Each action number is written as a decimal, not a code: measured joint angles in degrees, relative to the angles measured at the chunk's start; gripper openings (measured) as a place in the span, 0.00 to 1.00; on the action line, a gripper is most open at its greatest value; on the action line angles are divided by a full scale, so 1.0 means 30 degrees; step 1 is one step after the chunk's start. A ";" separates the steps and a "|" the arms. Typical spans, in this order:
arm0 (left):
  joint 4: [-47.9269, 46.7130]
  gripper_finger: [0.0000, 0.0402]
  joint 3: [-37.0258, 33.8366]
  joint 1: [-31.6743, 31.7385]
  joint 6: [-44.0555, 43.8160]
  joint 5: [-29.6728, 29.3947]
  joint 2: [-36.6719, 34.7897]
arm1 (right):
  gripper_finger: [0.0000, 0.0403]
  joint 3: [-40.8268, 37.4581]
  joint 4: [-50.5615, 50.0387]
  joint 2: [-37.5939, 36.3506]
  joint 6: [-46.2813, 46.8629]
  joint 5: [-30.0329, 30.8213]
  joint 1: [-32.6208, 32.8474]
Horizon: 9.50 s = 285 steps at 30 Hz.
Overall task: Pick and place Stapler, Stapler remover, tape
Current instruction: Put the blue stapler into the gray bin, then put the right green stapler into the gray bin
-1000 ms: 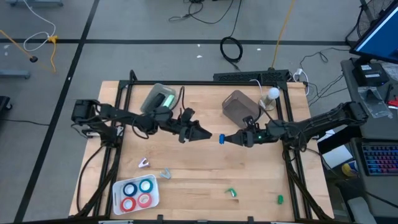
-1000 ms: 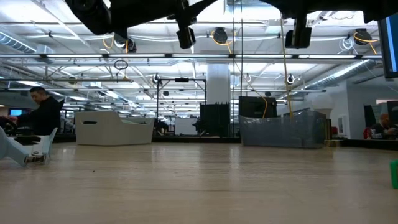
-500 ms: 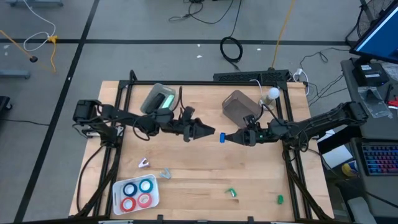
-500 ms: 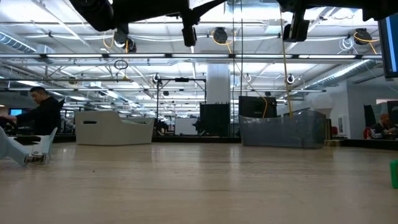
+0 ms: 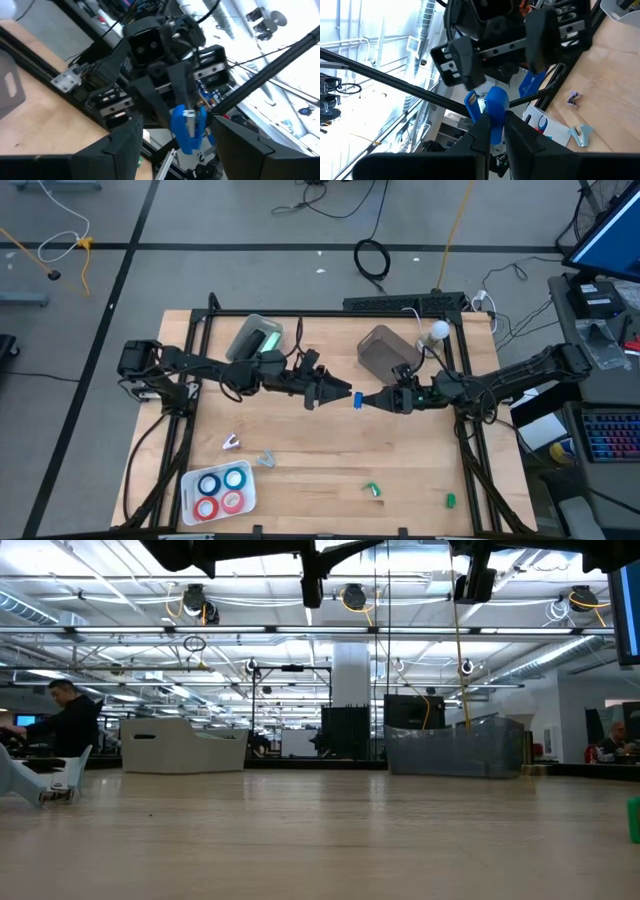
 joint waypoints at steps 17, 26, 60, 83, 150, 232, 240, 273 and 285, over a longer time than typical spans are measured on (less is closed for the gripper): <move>-0.0162 0.58 0.0211 -0.0424 0.0374 -0.1166 0.0015 | 0.08 0.0000 0.0309 0.0411 0.0182 0.0131 -0.0685; -0.0352 0.58 0.0211 -0.0424 0.0406 -0.1191 0.0015 | 0.08 0.0000 0.3012 0.2168 0.0379 0.0129 -0.0892; -0.0228 0.33 0.0211 -0.0184 0.0596 -0.0681 0.0015 | 0.08 0.0007 0.3733 0.2710 0.0478 0.0056 -0.1253; -0.0210 0.25 0.0207 0.0170 0.0390 0.0645 0.0015 | 0.26 -0.0007 0.3740 0.2312 -0.0888 -0.0756 -0.0513; -3.0623 0.25 0.0204 0.9601 0.7732 -0.8207 0.1257 | 0.21 -0.0007 0.1947 0.1311 -0.2973 0.0114 0.1566; -2.0095 0.49 0.0197 0.1985 0.7226 -0.5178 -0.8670 | 0.11 0.1069 -1.7884 0.0619 2.1747 -1.0960 1.3317; -2.0139 0.49 0.0197 0.2586 0.7591 -0.5169 -0.8641 | 0.11 0.1032 -1.7905 0.0619 2.2377 -0.9416 1.3792; -2.0154 0.49 0.0197 0.2636 0.8603 -0.5162 -0.8648 | 0.43 0.1042 -1.8466 0.5281 2.3188 -1.3149 1.3348; -2.0154 0.49 0.0197 0.2636 0.8588 -0.5154 -0.8648 | 0.44 0.1064 -1.8666 0.6067 2.3167 -1.3232 1.3258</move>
